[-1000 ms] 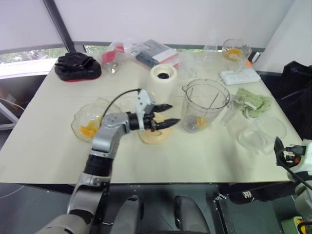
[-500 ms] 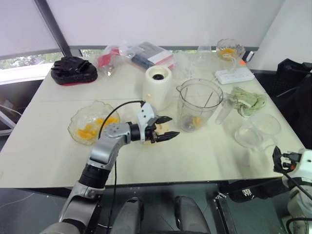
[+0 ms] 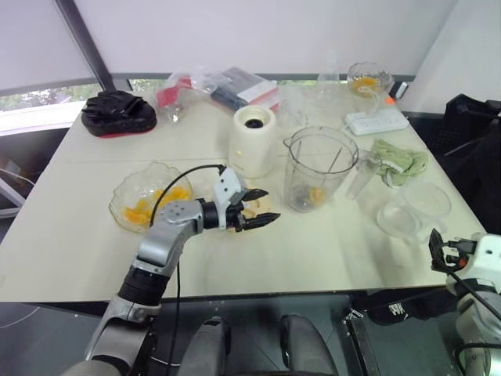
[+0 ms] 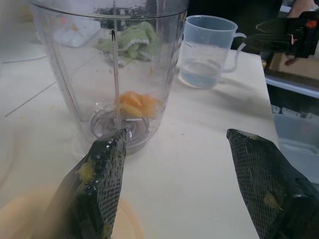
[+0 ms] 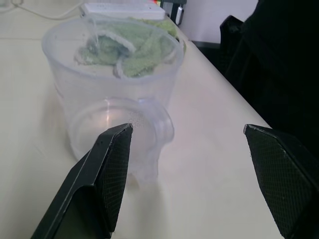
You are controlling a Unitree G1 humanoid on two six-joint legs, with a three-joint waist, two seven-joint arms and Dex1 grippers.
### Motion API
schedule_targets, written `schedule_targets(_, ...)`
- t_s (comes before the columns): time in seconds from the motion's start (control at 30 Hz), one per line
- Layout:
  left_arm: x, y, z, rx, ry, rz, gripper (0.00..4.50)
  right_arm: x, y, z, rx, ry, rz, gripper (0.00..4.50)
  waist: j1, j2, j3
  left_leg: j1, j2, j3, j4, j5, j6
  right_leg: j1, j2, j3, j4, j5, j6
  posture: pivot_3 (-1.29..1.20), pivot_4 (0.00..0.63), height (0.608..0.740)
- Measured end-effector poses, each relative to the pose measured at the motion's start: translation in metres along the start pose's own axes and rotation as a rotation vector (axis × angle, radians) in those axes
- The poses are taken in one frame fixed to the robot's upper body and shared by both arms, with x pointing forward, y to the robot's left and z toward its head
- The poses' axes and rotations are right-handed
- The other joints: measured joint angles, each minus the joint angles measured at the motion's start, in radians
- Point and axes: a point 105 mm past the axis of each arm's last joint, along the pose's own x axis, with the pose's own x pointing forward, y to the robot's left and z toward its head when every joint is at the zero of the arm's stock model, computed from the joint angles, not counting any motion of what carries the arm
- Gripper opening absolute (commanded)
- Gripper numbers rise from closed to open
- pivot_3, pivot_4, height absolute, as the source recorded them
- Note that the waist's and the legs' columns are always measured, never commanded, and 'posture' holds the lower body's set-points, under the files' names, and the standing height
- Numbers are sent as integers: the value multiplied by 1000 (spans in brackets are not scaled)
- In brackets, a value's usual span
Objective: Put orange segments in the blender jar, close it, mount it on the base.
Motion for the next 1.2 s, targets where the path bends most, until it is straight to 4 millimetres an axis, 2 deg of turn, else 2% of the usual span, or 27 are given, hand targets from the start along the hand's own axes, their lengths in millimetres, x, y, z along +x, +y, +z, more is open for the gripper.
schedule_targets(0.27, -5, 1, -7, -12, 19, 18, 3279, 13, 3, -6, -18, 19, -12, 3689, 0, 0, 0, 0, 0, 0, -4, 0, 0, -1, 0, 0, -2, 0, 0, 0, 150, 740)
schedule_targets(0.6, -6, 0, -6, 3, 19, 30, 3279, 16, -1, -20, -69, 65, -43, 3689, 0, 0, 0, 2, 0, 0, -11, 0, 0, -2, 0, 0, -3, -1, 1, 0, 150, 740)
schedule_targets(1.2, -5, -6, -8, 20, 37, 6, 3279, 27, -17, -16, -60, 41, -166, 3689, -1, 0, 0, 2, 0, 0, -12, 0, 0, -2, 0, 0, -3, -2, 0, 0, 150, 740)
